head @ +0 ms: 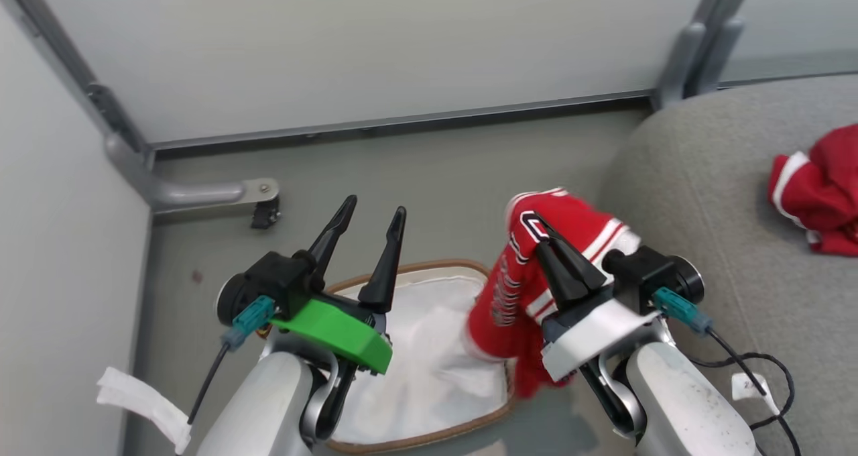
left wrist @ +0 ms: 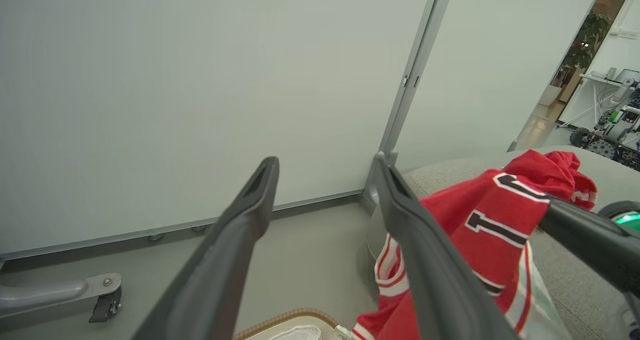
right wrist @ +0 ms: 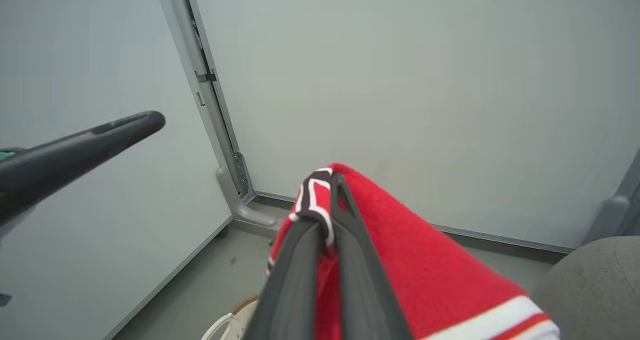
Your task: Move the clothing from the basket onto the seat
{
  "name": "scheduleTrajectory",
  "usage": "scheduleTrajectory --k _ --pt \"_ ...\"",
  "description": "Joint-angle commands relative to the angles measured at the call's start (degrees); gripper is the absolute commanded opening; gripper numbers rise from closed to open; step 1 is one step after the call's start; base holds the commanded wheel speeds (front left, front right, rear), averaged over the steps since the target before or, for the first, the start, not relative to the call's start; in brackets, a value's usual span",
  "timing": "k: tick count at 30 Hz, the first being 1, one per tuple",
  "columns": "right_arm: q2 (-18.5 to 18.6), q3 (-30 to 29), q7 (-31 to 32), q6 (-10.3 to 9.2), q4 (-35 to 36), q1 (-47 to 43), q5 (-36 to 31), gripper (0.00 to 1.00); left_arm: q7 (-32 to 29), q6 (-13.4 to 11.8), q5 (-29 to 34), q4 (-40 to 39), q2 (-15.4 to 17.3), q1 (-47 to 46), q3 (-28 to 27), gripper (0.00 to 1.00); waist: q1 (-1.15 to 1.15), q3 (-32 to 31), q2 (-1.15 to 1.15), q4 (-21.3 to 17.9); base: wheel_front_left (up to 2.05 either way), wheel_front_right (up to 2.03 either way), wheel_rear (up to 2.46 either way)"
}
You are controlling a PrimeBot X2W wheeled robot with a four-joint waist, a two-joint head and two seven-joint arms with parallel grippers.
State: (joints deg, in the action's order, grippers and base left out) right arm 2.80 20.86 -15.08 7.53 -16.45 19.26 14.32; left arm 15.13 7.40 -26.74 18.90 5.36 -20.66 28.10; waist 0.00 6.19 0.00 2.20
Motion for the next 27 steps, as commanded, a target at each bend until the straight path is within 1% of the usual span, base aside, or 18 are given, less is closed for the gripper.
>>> scheduleTrajectory --k 1,8,12,20,22,27 --pt "0.2 -0.5 -0.1 -0.08 1.0 -1.2 0.0 0.0 0.0 0.1 0.7 0.1 0.6 1.1 -0.6 1.0 0.0 -0.1 0.0 -5.4 0.0 0.0 0.0" --pt "0.2 -2.8 -0.1 -0.08 4.4 -2.7 -0.3 0.0 0.0 0.1 1.9 -0.5 1.2 3.1 -3.5 1.0 0.0 0.6 0.0 -13.8 0.0 0.0 0.0" --pt "0.2 -3.5 -0.1 -0.08 5.5 -3.0 -0.4 0.0 0.0 0.1 2.6 -0.9 1.2 3.8 -5.2 1.0 0.0 1.5 0.0 -19.5 0.0 0.0 0.0" --pt "0.2 -5.4 -0.1 -0.08 8.2 -3.9 0.8 0.0 0.0 0.1 3.4 -0.6 1.9 4.2 -5.5 1.0 0.0 2.9 0.0 -29.0 0.0 0.0 0.0" --pt "0.2 -5.9 -0.1 -0.08 8.9 -4.2 1.1 0.0 0.0 0.1 3.5 -0.6 2.1 4.2 -5.6 1.0 0.0 3.3 0.0 -30.9 0.0 0.0 0.0" --pt "0.2 -11.1 -0.1 -0.08 12.0 -5.4 0.7 0.0 0.0 0.1 2.8 0.1 2.5 1.9 -2.7 1.0 0.0 4.8 0.0 -32.0 0.0 0.0 0.0"
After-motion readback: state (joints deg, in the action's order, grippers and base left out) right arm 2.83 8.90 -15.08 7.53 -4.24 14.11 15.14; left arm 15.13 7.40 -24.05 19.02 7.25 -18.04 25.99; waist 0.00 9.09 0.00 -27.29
